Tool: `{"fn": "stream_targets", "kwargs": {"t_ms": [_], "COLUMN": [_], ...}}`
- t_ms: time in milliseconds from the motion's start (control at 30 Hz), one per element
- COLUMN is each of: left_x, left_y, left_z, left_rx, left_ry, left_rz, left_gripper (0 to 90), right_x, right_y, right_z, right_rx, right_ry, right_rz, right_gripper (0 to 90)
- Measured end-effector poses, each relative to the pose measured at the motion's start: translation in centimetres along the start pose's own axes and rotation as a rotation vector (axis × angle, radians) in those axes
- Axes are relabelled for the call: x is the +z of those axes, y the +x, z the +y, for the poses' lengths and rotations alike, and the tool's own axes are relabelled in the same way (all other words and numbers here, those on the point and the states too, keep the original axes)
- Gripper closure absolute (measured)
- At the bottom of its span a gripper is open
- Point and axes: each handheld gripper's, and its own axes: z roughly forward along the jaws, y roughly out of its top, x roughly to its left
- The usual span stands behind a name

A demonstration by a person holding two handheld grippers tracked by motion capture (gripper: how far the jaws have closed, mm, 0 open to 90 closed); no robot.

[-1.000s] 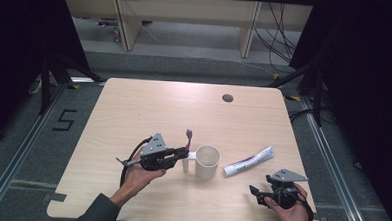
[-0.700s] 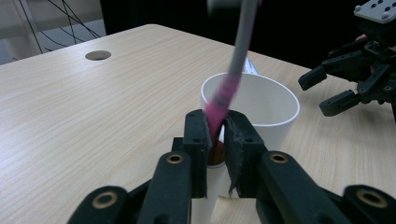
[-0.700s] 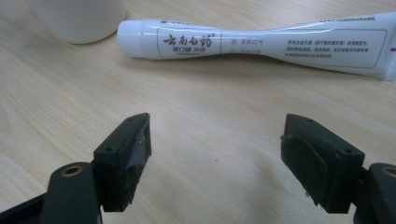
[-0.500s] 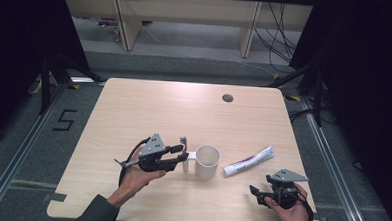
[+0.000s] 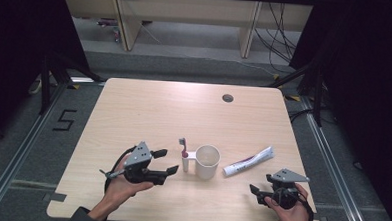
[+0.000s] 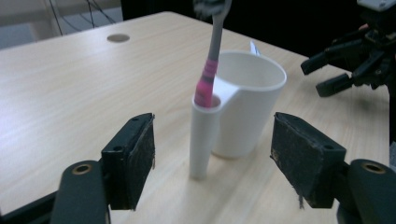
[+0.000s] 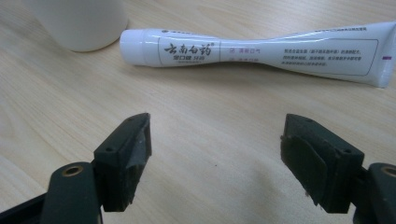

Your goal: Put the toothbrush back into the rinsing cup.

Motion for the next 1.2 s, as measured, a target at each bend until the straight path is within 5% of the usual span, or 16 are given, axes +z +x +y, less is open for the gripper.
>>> {"fn": "stream_targets", "kwargs": {"t_ms": [500, 533, 933, 1200], "left_x": [-3.3, -3.4, -4.5, -4.9], "left_y": [0.9, 0.9, 0.6, 0.0], "left_z": [-4.4, -4.5, -5.7, -6.0], "left_rx": [-0.087, -0.095, -0.126, -0.109], "left_ry": [0.117, 0.118, 0.122, 0.127], "left_rz": [0.085, 0.081, 0.098, 0.101], "left_gripper": [17.2, 17.2, 16.1, 15.8], "right_x": [-0.1, 0.1, 0.7, 1.4], "right_y": [0.6, 0.4, 0.5, 0.6], "right_z": [0.5, 0.6, 1.9, 3.1], "right_rx": [0.035, 0.001, -0.013, 0.000], "right_ry": [-0.030, -0.042, -0.075, -0.109], "right_rz": [0.021, 0.024, 0.027, 0.030], "right_gripper": [26.4, 26.4, 28.5, 30.8]}}
